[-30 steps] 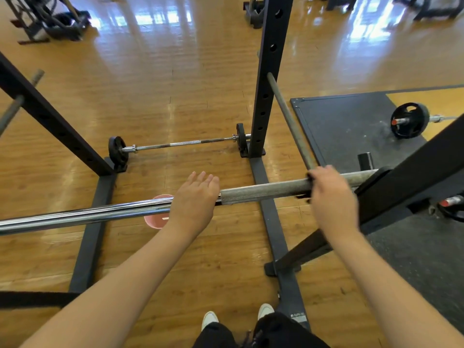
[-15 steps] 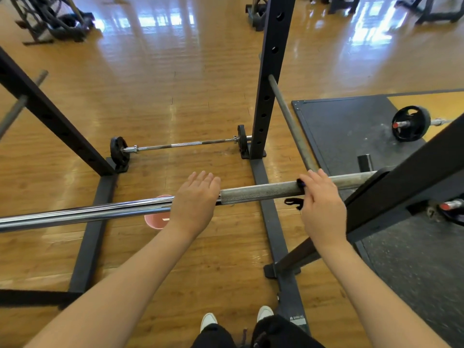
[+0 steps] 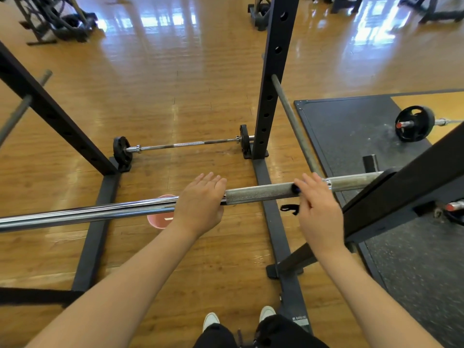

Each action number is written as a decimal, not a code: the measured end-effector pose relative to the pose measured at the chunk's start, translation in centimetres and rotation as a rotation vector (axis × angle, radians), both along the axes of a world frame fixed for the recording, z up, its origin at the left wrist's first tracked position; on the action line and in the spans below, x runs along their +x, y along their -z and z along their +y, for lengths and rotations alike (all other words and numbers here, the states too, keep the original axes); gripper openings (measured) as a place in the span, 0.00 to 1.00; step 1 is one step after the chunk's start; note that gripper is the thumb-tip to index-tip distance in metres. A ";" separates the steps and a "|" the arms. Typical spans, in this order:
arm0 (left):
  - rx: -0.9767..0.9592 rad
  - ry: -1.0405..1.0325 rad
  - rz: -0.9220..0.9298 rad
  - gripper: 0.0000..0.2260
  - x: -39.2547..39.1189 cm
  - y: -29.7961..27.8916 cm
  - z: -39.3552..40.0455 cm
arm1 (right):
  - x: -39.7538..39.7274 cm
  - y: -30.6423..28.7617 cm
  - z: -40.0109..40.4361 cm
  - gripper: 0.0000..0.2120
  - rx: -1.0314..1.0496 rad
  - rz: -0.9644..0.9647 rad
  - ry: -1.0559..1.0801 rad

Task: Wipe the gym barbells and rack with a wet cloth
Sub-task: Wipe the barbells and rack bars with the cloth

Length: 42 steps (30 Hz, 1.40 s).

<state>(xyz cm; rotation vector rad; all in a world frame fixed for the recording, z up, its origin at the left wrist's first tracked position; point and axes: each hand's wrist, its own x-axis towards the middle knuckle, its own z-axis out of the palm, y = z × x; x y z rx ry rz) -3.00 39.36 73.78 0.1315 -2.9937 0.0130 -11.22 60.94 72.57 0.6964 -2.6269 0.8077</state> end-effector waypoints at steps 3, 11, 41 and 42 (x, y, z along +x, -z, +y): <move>0.000 -0.018 -0.018 0.29 -0.2 -0.2 0.1 | 0.7 0.2 -1.5 0.12 -0.038 0.036 0.041; -0.022 -0.114 -0.228 0.13 -0.8 -1.9 0.8 | 4.1 0.2 -7.4 0.15 0.050 0.068 -0.316; 0.032 -0.039 -0.330 0.34 -1.7 -1.6 -0.5 | 2.9 0.5 -5.2 0.17 0.057 0.097 -0.229; 0.009 -0.033 -0.287 0.34 -1.4 -1.6 -0.4 | 2.3 0.5 -4.1 0.15 0.052 0.097 -0.178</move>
